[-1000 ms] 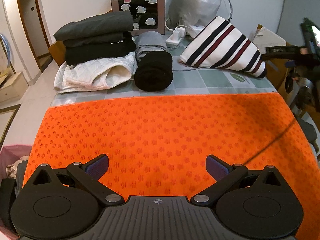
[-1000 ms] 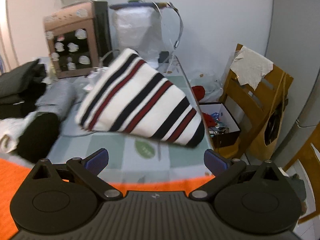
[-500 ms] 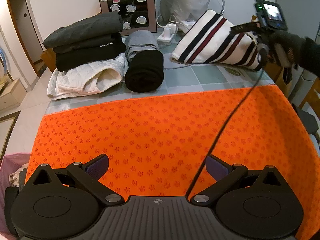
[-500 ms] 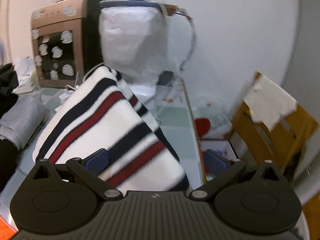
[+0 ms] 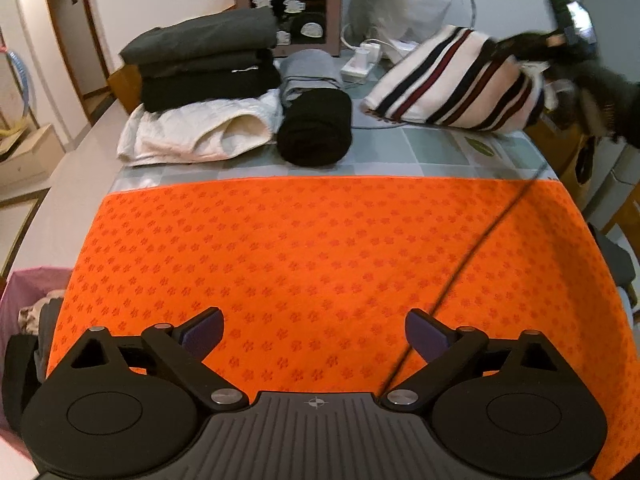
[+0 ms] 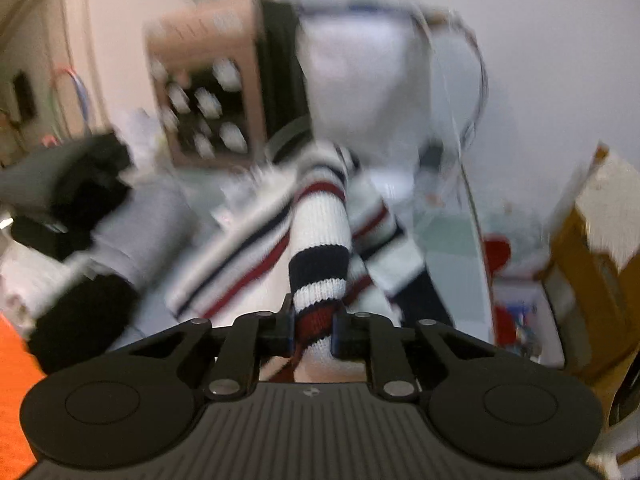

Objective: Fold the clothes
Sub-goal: 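Reach the right tool to the striped sweater and grasp it, lifting it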

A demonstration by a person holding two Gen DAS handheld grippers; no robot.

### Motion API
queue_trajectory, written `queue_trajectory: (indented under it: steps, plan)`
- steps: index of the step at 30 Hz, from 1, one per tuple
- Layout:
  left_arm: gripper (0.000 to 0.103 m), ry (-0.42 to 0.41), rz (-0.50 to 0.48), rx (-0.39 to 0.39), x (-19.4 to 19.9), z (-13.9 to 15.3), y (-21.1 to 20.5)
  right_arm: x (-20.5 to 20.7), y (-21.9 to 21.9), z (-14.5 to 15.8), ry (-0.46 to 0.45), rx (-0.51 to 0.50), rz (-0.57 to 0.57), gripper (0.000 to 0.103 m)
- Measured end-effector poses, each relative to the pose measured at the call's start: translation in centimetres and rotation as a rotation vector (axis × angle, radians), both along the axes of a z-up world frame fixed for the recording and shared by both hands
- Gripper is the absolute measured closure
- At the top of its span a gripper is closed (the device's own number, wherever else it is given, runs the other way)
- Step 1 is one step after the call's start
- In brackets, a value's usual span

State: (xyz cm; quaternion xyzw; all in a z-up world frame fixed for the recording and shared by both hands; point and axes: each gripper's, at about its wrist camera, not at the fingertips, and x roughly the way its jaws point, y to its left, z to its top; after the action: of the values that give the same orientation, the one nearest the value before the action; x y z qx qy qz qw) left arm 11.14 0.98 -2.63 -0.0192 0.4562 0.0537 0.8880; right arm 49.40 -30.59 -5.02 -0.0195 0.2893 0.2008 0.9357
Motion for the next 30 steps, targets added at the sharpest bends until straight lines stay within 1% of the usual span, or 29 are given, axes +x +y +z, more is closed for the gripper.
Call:
queue_trajectory:
  steps: [2, 4, 6, 9, 11, 14, 17, 21, 25, 27, 30]
  plan:
    - [0.007, -0.016, 0.01, 0.0, -0.6, 0.4, 0.4, -2.3, 0.2, 2.8, -0.057, 0.028, 0.028, 0.086]
    - [0.008, -0.041, 0.018, 0.004, -1.3, 1.0, 0.8, -4.3, 0.7, 5.9, -0.099, 0.039, 0.053, 0.087]
    - [0.008, -0.073, 0.021, 0.007, -2.2, 1.7, 1.2, -7.0, 1.2, 9.3, -0.134, 0.071, 0.079, 0.087]
    - [0.009, -0.117, 0.022, 0.016, -3.5, 2.8, 1.8, -11.2, 1.4, 14.1, -0.151, 0.138, 0.093, 0.088]
    - [0.009, -0.146, 0.018, 0.026, -4.7, 3.5, 2.1, -14.6, 1.0, 17.1, -0.152, 0.202, 0.104, 0.088]
    - [0.009, -0.187, 0.002, 0.038, -7.1, 4.4, 2.4, -20.8, 0.2, 20.7, -0.169, 0.267, 0.122, 0.088]
    - [0.009, -0.211, -0.023, 0.035, -9.7, 4.9, 2.6, -27.1, -1.0, 23.7, -0.159, 0.323, 0.126, 0.088]
    - [0.009, -0.203, -0.069, 0.01, -12.4, 4.9, 2.8, -34.3, -2.8, 26.4, -0.144, 0.357, 0.13, 0.088]
    - [0.009, -0.186, -0.113, -0.011, -14.5, 4.6, 2.6, -39.4, -2.6, 28.7, -0.128, 0.37, 0.174, 0.088]
    - [0.009, -0.185, -0.13, -0.009, -15.5, 4.4, 2.4, -40.4, -1.3, 28.7, -0.1, 0.363, 0.215, 0.088]
    - [0.009, -0.185, -0.133, -0.007, -17.0, 4.1, 2.3, -40.3, 1.9, 26.6, -0.006, 0.337, 0.286, 0.088]
